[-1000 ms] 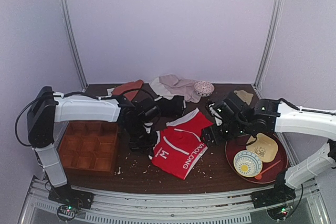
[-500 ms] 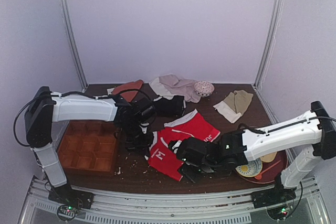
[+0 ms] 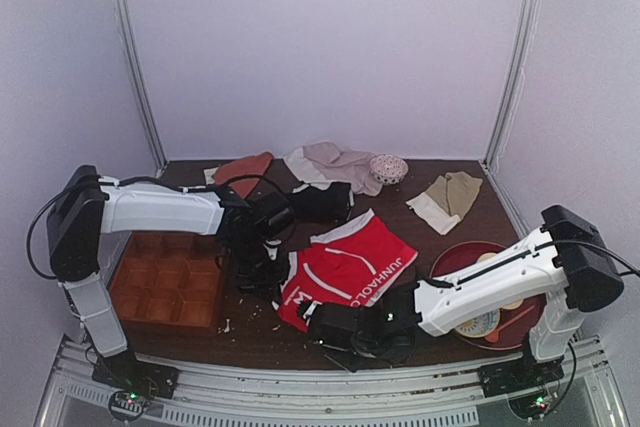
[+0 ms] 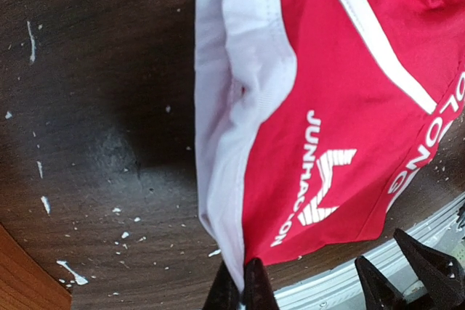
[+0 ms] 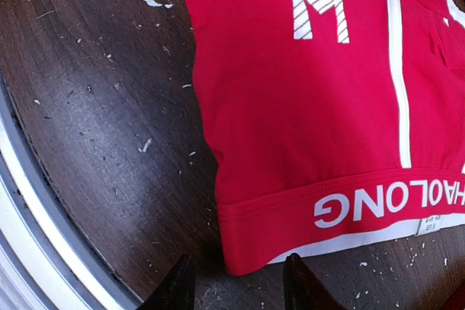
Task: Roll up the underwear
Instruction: Pick up the underwear from the center of the board.
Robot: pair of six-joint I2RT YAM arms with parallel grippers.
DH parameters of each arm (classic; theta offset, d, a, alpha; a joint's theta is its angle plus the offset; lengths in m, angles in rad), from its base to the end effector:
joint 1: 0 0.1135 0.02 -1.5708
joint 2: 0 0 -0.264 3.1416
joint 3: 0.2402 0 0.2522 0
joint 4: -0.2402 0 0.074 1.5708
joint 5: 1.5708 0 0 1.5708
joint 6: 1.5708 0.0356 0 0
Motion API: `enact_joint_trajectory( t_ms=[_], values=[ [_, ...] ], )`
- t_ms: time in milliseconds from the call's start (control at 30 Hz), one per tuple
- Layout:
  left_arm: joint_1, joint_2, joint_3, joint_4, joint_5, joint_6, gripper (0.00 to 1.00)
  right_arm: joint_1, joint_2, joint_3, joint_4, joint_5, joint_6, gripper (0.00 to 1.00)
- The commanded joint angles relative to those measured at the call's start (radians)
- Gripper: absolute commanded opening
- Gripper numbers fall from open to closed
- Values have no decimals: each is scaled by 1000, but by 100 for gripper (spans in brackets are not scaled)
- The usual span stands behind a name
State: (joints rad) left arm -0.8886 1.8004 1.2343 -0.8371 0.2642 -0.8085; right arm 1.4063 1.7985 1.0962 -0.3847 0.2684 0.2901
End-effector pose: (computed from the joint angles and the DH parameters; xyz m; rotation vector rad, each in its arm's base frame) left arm 0.2053 -0.2675 0.1830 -0.1546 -3.0162 0.4556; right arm 0.0676 0.3494 0.1624 -1.3103 2.2632 0.2503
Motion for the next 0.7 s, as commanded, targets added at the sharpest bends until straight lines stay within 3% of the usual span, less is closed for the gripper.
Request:
enact_joint_trajectory(
  t_ms=[0,300,567,667],
  values=[
    [7,-17,-4,8,-10,-12,0,2,36,8,40,31,0,41],
    [6,-17,-2,7,-14,-15,0,-4,86,10,70,34,5,30],
    [8,-26,-9,2,-17,-15,0,-8,89,18,55,24,16,0],
    [8,-40,-7,-11,-24,-12,0,-7,63,25,29,12,24,0]
  ],
)
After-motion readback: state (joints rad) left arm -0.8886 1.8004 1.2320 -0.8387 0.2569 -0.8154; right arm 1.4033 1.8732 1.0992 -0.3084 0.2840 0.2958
